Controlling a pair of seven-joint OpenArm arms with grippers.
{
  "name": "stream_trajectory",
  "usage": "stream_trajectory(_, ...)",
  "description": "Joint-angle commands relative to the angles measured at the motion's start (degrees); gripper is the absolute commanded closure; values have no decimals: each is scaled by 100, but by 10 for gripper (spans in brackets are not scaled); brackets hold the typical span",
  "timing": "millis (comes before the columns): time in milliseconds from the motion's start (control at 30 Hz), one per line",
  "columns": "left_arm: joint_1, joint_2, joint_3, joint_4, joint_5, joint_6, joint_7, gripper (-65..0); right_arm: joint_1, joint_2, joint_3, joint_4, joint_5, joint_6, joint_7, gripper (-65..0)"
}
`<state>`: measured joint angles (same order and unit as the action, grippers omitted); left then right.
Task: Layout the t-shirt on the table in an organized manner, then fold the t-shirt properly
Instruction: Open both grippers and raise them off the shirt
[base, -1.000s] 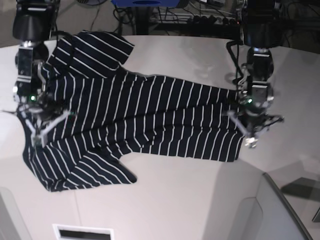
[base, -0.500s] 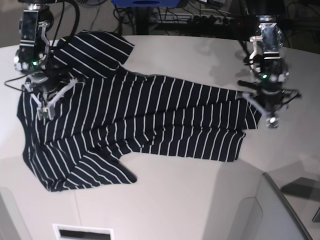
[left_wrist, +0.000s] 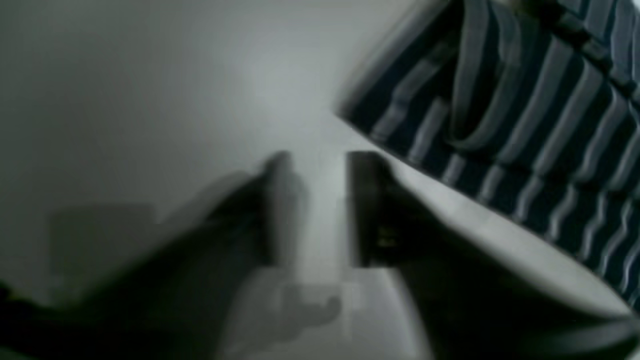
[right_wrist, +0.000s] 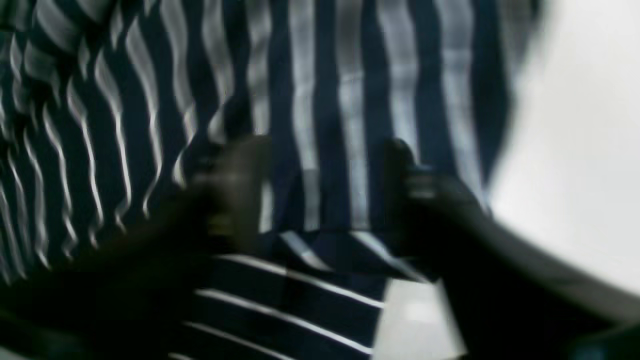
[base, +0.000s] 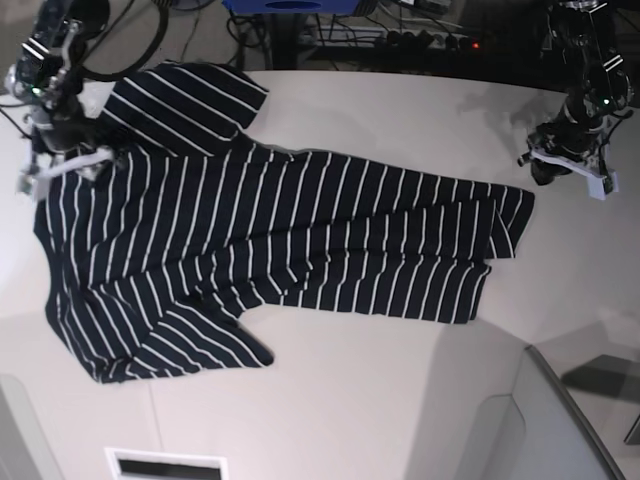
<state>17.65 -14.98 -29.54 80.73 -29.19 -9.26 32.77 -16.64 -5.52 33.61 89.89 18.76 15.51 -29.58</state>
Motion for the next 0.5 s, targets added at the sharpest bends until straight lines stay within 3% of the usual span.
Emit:
stream_trajectory(0, -11, -80, -66, 63, -30, -72, -108, -347, -107, 46, 125, 88, 247, 36, 79, -444)
stream_trajectory(67, -20, -1, -92, 63, -48, -213, -108, -428, -239, 55, 292, 106, 563, 36, 79, -497)
stream_trajectory(167, -29, 61, -101, 55, -48, -353, -108, -495, -371, 55, 477, 88, 642, 45, 79, -483)
stream_trajectory(367, -20, 140, -101, 55, -48, -353, -108, -492, -406, 187, 433, -422, 651, 124, 79, -482)
stream_trajectory(467, -20, 131, -101, 55, -13, -353, -108, -481, -476, 161, 433, -457, 642, 722, 35, -480)
